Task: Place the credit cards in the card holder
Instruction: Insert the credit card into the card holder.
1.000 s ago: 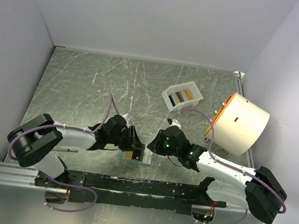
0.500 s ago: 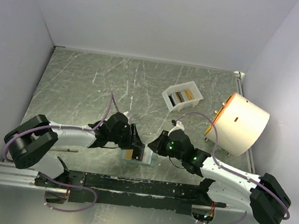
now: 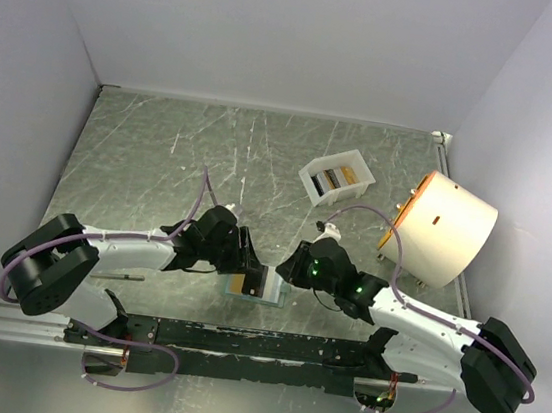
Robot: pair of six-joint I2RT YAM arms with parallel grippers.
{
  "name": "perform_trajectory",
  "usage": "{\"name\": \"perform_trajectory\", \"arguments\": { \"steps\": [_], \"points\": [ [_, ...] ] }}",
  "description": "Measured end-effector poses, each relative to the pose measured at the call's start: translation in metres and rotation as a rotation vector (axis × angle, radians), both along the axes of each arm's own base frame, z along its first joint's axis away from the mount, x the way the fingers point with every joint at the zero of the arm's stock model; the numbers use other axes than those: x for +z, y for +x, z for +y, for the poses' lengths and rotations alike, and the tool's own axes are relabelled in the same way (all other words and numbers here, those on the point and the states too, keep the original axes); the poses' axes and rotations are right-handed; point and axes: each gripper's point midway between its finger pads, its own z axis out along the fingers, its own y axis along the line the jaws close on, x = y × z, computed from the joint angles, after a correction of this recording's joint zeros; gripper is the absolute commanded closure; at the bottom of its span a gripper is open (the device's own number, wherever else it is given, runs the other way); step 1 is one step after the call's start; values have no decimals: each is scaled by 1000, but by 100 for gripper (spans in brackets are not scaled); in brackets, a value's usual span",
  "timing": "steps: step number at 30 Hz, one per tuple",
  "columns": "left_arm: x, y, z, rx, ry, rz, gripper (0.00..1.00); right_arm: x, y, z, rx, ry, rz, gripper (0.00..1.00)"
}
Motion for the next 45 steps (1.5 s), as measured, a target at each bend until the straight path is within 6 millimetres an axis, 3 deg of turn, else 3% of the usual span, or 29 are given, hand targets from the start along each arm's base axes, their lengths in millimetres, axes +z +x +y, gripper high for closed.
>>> {"name": "perform_trajectory", "arguments": {
  "steps": [6,12,22,45],
  "points": [
    [-3,-2,2,-9,15,6,38,-7,3,-14,-9,-126,1,67],
    [-4,-4,0,-17,10,11,44,-22,-3,-24,-3,-193,39,68],
    [-5,-4,-2,-19,9,12,46,-52,-18,-32,-6,-222,128,68],
    [-16,-7,-31,-44,-68,57,48,-59,-22,-22,0,-127,133,74]
  ]
}}
